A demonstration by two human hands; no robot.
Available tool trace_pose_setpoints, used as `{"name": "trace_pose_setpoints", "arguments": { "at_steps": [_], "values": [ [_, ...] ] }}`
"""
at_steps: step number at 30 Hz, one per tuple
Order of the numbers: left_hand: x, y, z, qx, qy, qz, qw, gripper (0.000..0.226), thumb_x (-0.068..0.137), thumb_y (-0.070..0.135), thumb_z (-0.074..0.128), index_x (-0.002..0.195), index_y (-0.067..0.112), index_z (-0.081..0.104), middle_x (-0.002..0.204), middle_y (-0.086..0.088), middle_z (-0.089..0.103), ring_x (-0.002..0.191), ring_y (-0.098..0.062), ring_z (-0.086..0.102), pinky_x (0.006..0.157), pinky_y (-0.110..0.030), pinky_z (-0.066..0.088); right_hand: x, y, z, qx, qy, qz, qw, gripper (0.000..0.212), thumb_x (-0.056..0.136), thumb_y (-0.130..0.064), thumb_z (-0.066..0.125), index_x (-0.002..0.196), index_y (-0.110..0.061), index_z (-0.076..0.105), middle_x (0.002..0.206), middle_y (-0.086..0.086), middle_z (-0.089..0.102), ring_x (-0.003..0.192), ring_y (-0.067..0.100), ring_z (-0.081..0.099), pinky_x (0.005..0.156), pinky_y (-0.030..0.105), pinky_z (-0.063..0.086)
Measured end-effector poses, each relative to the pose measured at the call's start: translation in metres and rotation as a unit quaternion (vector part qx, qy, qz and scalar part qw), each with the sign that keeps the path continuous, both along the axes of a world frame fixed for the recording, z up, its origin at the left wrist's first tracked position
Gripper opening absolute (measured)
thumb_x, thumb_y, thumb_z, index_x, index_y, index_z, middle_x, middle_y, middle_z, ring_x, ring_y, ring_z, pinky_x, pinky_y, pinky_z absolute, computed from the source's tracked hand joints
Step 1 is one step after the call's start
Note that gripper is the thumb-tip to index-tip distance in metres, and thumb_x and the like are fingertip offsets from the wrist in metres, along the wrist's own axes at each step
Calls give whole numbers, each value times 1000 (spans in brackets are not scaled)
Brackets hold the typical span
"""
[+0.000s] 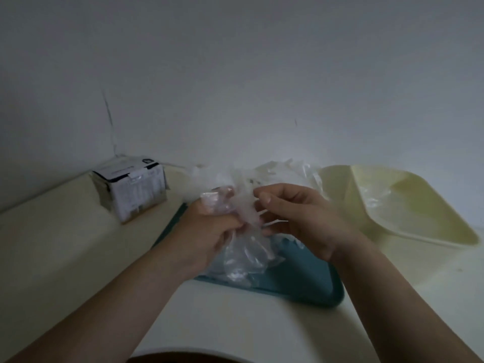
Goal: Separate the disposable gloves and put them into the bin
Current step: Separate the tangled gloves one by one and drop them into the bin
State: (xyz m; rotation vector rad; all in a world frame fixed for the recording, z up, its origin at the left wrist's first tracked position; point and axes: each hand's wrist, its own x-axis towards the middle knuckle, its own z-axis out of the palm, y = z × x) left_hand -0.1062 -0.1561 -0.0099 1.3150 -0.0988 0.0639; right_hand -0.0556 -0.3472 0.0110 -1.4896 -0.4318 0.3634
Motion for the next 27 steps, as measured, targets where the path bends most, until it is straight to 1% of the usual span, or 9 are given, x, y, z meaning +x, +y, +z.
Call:
{"name": "trace_pose_setpoints", "arguments": {
  "at_steps": [2, 5, 9, 12, 14, 16, 23, 25, 27],
  "values": [
    [6, 4, -8, 6, 16, -14, 1000, 39, 82, -8, 76, 118, 6, 72, 111, -15, 76, 105, -28, 73, 85, -38, 58, 7, 9, -5, -35, -50, -37, 997, 18, 92, -16, 75, 95, 2, 75, 86, 16, 72, 75, 25, 66, 66, 33, 57],
    [18, 9, -11, 44, 27, 19, 998, 29, 81, -3, 81, 107, 9, 78, 105, -14, 79, 100, -31, 76, 84, -40, 60, 14, 16, -12, -57, -85, -71, 992, 25, 98, -22, 70, 91, 2, 72, 80, 14, 71, 70, 23, 65, 64, 33, 54],
    [47, 6, 0, 116, 17, 41, 992, 9, 91, 6, 72, 98, 9, 77, 91, -9, 79, 82, -22, 77, 69, -29, 59, 22, 7, -11, -72, -104, -60, 990, 55, 85, -60, 68, 120, -18, 73, 92, -8, 77, 84, 6, 73, 71, 20, 55],
    [74, -4, 2, 132, 14, 43, 990, 18, 83, 6, 74, 101, 8, 73, 88, -7, 79, 86, -23, 77, 73, -33, 62, 31, 2, -22, -89, -78, -41, 992, 78, 74, -55, 89, 139, -22, 61, 118, -1, 75, 105, 19, 75, 86, 39, 62],
    [87, -14, 0, 142, 25, 38, 989, 33, 79, 8, 77, 110, 18, 74, 98, -5, 80, 97, -29, 77, 85, -46, 64, 36, 1, -25, -61, -77, -84, 992, 43, 87, -33, 84, 121, -10, 71, 106, 12, 78, 95, 33, 77, 83, 53, 63],
    [92, -19, -4, 127, 35, 42, 990, 32, 83, 4, 78, 111, 17, 72, 102, -5, 80, 100, -32, 76, 88, -49, 64, 39, -1, -28, -19, -54, -146, 988, 17, 98, -19, 71, 102, -4, 75, 93, 19, 78, 86, 39, 76, 75, 49, 64],
    [95, -11, -19, 43, 69, 36, 996, 16, 94, -6, 69, 104, 6, 72, 88, -16, 78, 75, -26, 71, 73, -39, 61, 50, -10, -20, 104, 80, -224, 966, 23, 105, -13, 54, 106, 5, 68, 98, 29, 74, 81, 44, 72, 70, 48, 62],
    [94, -1, -18, 63, 66, -7, 996, 26, 89, -9, 74, 108, 8, 73, 86, -13, 77, 75, -26, 71, 66, -35, 59, 47, -6, -18, 127, 80, -229, 962, 21, 104, -12, 55, 101, 5, 67, 91, 26, 73, 78, 42, 72, 69, 51, 63],
    [95, 13, -15, 139, 66, -106, 982, 38, 82, -10, 81, 115, 9, 74, 93, -14, 78, 83, -27, 74, 73, -36, 60, 46, -3, -17, 141, 65, -243, 958, 16, 102, -11, 59, 98, 1, 70, 86, 23, 72, 74, 38, 72, 68, 52, 63]
  ]
}}
